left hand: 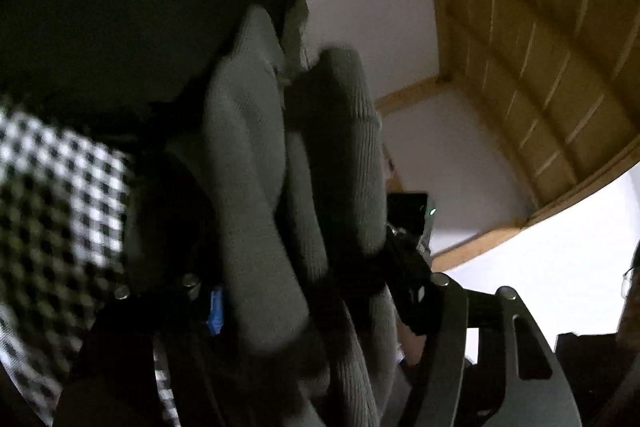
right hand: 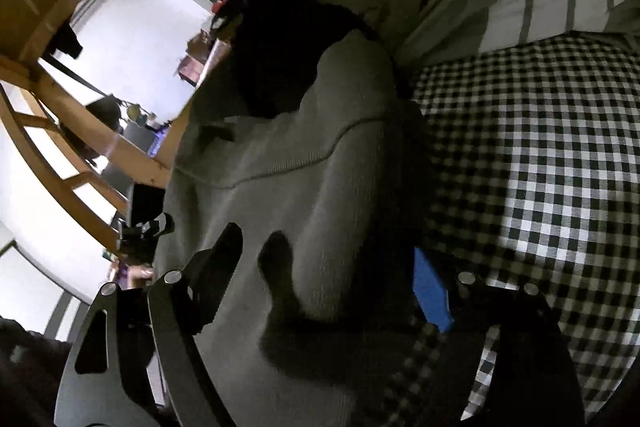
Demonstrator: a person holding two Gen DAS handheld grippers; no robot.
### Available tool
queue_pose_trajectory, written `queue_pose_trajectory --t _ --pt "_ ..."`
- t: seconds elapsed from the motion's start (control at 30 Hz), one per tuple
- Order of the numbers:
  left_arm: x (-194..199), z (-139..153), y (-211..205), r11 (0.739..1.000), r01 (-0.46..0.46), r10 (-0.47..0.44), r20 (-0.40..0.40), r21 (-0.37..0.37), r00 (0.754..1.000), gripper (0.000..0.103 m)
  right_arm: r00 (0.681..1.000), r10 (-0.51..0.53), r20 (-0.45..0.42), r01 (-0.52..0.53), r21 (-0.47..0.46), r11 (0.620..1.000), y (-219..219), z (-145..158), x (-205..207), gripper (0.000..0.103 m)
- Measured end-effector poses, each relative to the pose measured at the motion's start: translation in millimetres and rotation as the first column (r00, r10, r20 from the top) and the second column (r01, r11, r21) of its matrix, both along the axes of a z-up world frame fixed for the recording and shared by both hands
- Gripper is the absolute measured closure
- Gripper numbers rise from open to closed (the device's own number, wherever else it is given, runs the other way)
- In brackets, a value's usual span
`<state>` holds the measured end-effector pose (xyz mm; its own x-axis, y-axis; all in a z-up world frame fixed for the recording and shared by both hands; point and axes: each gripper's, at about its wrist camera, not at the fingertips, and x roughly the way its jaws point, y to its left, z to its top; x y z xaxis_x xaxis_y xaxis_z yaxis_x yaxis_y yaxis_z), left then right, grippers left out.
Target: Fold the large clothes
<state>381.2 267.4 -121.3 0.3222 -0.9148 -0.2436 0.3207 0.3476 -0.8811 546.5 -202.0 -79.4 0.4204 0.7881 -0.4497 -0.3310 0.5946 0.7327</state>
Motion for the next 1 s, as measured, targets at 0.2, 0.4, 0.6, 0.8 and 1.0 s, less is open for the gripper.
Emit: queue_pose_trajectory --t 0.2,0.4,0.6,0.8,1.0 --pt "-24 48 14 0.913 -0.199 0.123 0.226 0.357 0.966 0.014 1.0 0.013 -0.006 -0.013 -0.007 1.0 1 -4 0 0.024" --pt "-6 76 -18 0.894 -0.012 -0.135 0.294 0.449 0.946 0.012 1.0 0.028 -0.002 -0.028 -0.014 1.0 12 -3 -2 0.024" --pt "17 46 -49 0.891 0.139 -0.218 0.139 0.432 0.966 0.012 1.0 0.026 0.002 -0.026 -0.01 1.0 16 -2 -1 0.024" --pt "4 72 -33 0.973 0.045 -0.111 0.285 0.228 0.952 0.01 1.0 0.012 0.021 -0.013 0.039 0.999 3 -4 -3 0.024" --pt "-16 79 -82 0.806 0.031 -0.29 0.349 0.592 0.891 0.01 0.999 0.0 0.032 -0.002 0.06 0.998 -2 -5 -2 0.024"
